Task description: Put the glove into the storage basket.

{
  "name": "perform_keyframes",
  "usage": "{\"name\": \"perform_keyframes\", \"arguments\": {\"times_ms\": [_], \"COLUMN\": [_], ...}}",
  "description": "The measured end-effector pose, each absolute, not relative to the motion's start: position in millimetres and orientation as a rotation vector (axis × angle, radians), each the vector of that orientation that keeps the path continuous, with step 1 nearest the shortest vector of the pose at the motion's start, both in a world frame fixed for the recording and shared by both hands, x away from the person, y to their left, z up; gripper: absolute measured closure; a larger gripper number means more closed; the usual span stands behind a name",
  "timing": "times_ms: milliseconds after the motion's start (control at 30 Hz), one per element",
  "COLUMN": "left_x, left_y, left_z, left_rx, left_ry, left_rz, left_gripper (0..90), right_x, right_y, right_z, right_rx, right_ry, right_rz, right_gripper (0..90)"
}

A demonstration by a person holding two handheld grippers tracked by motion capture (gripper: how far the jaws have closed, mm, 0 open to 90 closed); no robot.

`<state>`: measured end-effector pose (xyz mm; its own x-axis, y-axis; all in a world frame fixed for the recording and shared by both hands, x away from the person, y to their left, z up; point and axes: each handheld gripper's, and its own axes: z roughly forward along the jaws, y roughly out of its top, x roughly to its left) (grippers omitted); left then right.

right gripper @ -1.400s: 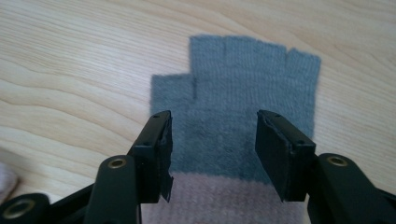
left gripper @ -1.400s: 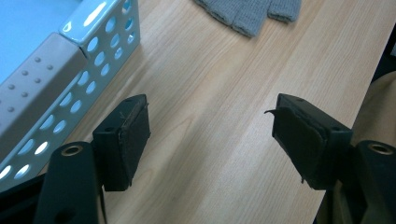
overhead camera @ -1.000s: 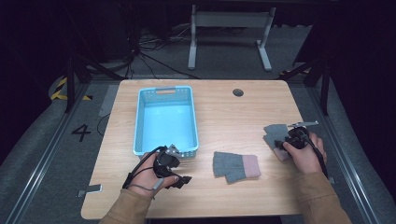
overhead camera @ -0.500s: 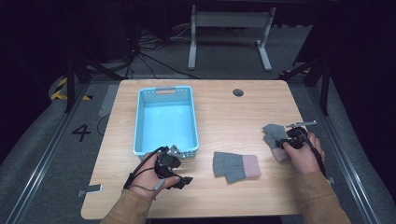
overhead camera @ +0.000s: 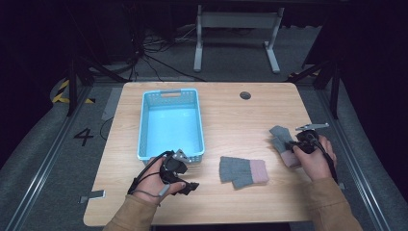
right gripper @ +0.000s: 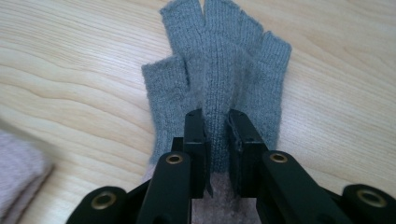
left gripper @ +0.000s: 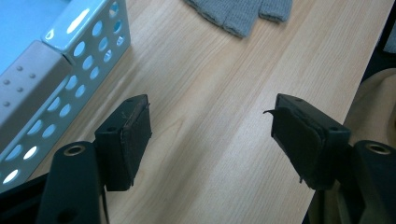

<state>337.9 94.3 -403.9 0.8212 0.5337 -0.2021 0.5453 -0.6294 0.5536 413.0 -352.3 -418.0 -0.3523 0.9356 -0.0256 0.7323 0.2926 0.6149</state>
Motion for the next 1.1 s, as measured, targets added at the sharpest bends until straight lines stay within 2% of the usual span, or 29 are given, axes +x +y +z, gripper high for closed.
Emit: {"name": "perform_keyframes", "arguments": {"times_ms": [133,567,733,967,1100], "left_x": [338,340,341,342,343], "left_y": [92,85,82,78,76], "left_z": [-401,-396,-396,-395,-395], "left_rx": [2.374,2.354,2.381,2.393,2.380], "left_ry": [0.783,0.746,0.708,0.684,0.658], "left_rz": [-0.059,-0.012,-0.009,-0.023,-0.055], "left_gripper": [29.4,25.3,33.4,39.2,45.5], "right_x": [408,391,384,376,369], "right_y": [-349,-332,-325,-313,-302], "right_z": [-410,-388,-383,-376,-372], "right_rx": [1.467,1.289,1.217,1.116,1.031], "right_ry": [2.232,2.335,2.379,2.445,2.486], "right_rz": [0.775,0.847,0.872,0.924,0.940], "right_gripper": [79.3,78.5,78.4,78.3,78.2]}}
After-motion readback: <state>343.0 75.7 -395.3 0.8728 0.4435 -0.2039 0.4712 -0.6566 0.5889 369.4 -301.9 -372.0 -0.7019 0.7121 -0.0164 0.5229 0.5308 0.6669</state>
